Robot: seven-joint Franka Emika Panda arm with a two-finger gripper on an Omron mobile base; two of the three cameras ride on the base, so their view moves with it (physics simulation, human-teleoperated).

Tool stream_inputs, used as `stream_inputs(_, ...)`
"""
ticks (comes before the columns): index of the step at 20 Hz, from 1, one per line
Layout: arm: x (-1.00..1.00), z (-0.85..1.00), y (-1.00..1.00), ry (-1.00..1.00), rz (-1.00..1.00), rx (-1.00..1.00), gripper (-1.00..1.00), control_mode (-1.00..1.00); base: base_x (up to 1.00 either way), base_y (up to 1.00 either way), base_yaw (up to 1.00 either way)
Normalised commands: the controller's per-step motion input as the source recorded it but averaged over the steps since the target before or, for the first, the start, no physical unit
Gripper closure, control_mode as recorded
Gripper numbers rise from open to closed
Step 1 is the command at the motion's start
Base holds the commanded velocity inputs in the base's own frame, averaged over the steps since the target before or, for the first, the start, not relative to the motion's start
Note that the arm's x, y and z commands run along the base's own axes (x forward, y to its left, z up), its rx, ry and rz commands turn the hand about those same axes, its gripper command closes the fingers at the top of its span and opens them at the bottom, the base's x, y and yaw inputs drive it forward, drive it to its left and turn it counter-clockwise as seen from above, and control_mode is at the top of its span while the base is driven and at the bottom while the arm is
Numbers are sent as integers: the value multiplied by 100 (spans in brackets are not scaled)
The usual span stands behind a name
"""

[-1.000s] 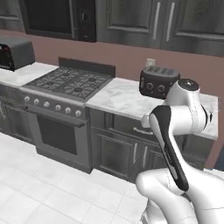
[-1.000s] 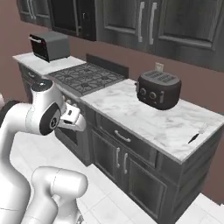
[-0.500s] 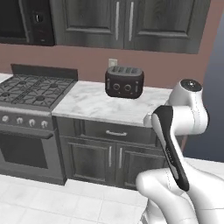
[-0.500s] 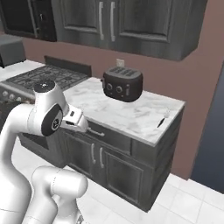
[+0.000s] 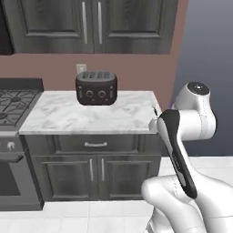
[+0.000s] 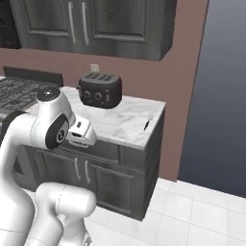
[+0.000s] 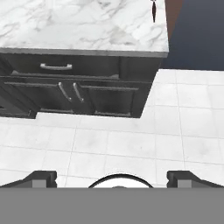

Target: Organize the utensils by type. Pick up the wooden spoons from the counter and place them in the open cabinet. Then pick up the metallic utensils from the counter and place them in the open drawer.

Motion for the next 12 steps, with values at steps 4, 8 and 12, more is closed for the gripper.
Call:
stream_inputs(4, 0, 0, 0, 0, 0, 0, -100, 100, 0, 0, -41)
stream_inputs(8, 0, 0, 0, 0, 0, 0, -100, 100, -3, -8, -35)
stream_inputs(12, 0, 0, 0, 0, 0, 0, -100, 100, -8, -16, -15)
